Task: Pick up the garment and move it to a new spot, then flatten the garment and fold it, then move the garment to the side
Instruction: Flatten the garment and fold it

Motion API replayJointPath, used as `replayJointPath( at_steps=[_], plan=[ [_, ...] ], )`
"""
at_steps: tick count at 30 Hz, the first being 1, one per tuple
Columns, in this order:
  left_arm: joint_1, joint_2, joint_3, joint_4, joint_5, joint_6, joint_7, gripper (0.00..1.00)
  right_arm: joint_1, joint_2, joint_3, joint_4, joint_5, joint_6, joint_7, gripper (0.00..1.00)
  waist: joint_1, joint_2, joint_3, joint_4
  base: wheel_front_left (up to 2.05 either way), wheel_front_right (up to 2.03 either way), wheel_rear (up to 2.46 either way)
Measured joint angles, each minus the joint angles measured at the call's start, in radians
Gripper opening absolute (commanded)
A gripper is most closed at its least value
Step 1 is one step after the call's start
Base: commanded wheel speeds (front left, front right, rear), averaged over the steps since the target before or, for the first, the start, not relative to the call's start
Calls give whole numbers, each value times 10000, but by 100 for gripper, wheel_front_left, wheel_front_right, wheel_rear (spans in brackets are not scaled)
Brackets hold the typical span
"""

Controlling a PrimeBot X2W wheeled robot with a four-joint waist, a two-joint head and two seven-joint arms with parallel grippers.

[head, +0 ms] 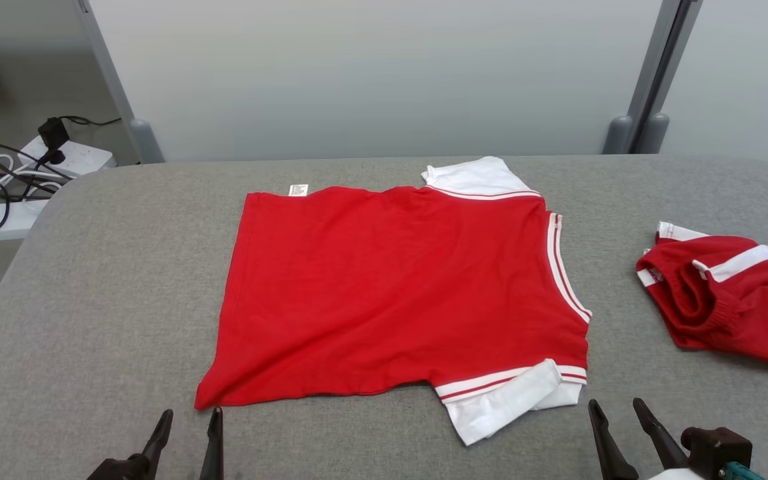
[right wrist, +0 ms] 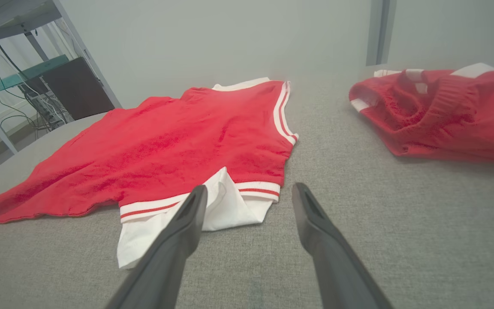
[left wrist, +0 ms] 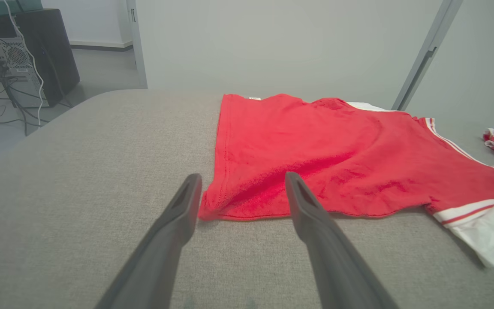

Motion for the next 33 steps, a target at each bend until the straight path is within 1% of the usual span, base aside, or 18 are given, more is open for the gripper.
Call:
replayJointPath(
  at_steps=[2, 6, 12, 14, 17, 22, 25, 27, 28, 29, 32, 33],
  plan=[
    [-1, 2, -98, 25, -6, -2, 0, 100, -181, 94, 4, 474, 372, 0, -2, 100, 0, 0, 43, 85, 0, 0, 0],
    [-9, 2, -345, 54, -6, -15, 0, 100, -793, 144, 113, 1202, 704, 0, 0, 100, 0, 0, 125, 301, 0, 0, 0],
    [-35, 6, -550, 77, -4, -92, 0, 100, -1368, 305, 362, 1896, 1254, 0, -2, 100, 0, 0, 254, 648, 0, 0, 0],
    [-43, 6, -581, 92, -4, -98, 0, 100, -1494, 309, 380, 2088, 1308, 0, -2, 96, 0, 0, 295, 751, 0, 0, 0],
    [-46, 8, -602, 94, -4, -100, 0, 100, -1651, 318, 378, 2284, 1438, 0, -2, 96, 0, 0, 351, 887, 0, 0, 0],
    [-72, 8, -706, 100, -4, -150, 0, 100, -1841, 339, 499, 2573, 1442, 0, -2, 83, 0, 0, 449, 1118, 0, 0, 0],
    [-107, 12, -755, 96, -6, -180, 0, 100, -1915, 376, 474, 2769, 1444, 0, -2, 68, 0, 0, 537, 1219, 0, 0, 0],
    [-166, 10, -775, 96, -6, -180, 0, 100, -2030, 376, 389, 2844, 1436, 0, 0, 64, 0, 0, 600, 1267, 0, 0, 0],
    [-234, 6, -780, 94, -6, -180, 0, 100, -2075, 374, 314, 2905, 1423, 0, -2, 60, 0, 0, 629, 1289, 0, 0, 0],
    [-275, 12, -779, 82, -6, -182, 0, 100, -2122, 376, 268, 2974, 1388, 0, -2, 57, 0, 0, 658, 1309, 0, 0, 0],
    [-282, 10, -784, 82, -10, -182, 0, 100, -2216, 376, 134, 3106, 1273, 0, -2, 60, 0, 0, 733, 1349, 0, 0, 0],
    [-282, 10, -788, 82, -10, -182, 0, 100, -2219, 389, 50, 3150, 1214, 0, -2, 58, 0, 0, 752, 1358, 0, 0, 0]
  ],
)
